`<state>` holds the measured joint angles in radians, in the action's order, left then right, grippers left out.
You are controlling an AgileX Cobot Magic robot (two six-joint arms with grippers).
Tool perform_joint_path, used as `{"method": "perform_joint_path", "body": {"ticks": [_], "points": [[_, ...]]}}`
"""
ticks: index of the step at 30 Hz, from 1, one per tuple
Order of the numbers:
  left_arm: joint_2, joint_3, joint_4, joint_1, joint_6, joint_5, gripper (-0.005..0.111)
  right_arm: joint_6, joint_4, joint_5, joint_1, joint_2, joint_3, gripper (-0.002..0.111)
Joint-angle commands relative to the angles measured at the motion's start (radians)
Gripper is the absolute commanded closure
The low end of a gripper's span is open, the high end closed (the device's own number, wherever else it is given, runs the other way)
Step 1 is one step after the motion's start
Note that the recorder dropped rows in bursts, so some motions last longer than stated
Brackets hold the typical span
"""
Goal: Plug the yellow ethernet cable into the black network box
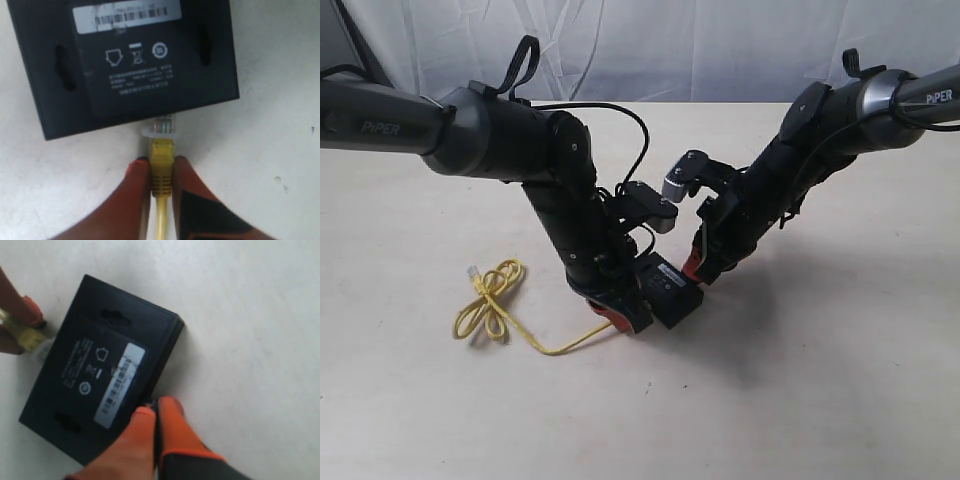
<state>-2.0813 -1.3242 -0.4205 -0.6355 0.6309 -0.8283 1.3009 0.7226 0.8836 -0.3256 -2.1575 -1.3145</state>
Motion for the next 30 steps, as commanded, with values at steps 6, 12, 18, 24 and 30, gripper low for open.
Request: {"method": "perform_joint_path", "body": {"ticks": [6, 12, 18, 24, 30], "points": [[0.000, -0.004, -0.027, -0.002, -0.006, -0.001, 0.107, 0.005, 0.008, 0.000, -0.001, 0.000, 0.004, 0.109], [0.000, -0.004, -0.066, -0.002, -0.006, -0.006, 0.107, -0.020, 0.016, 0.000, -0.001, 0.000, 0.004, 0.109], [0.000, -0.004, -0.027, -0.001, -0.021, -0.006, 0.107, -0.043, 0.005, 0.011, -0.001, 0.000, 0.004, 0.109], [0.000, -0.004, 0.000, 0.007, -0.030, -0.004, 0.107, -0.045, -0.008, 0.027, -0.001, 0.000, 0.004, 0.109], [0.000, -0.004, -0.002, 0.007, -0.030, -0.047, 0.107, -0.045, -0.008, 0.027, -0.001, 0.000, 0.004, 0.109]]}}
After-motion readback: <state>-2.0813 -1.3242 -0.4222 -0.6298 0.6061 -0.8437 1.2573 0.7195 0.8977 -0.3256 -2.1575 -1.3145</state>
